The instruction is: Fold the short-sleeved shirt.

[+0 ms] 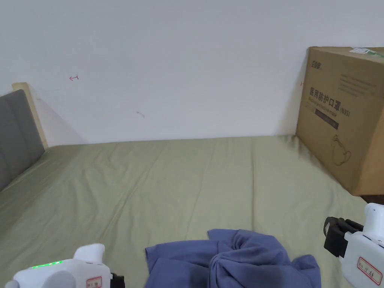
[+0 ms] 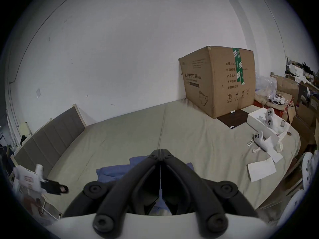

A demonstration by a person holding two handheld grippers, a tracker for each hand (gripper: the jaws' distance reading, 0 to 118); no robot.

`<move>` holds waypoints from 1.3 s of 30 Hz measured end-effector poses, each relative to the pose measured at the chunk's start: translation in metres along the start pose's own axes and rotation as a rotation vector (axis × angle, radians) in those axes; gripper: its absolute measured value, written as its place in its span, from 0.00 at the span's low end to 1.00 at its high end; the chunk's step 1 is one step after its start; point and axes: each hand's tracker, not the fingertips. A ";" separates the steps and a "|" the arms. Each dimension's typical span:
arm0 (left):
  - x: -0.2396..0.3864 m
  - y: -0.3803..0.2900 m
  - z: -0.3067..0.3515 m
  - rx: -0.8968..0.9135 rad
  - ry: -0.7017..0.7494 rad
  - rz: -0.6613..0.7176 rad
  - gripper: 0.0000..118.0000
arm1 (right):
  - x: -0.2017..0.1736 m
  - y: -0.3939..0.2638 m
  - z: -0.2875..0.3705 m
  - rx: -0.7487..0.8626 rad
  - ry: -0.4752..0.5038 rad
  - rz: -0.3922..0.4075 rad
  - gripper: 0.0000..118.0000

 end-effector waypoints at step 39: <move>-0.039 -0.029 0.007 0.067 -0.058 0.069 0.04 | 0.100 -0.056 -0.227 -0.793 -0.090 -0.101 0.05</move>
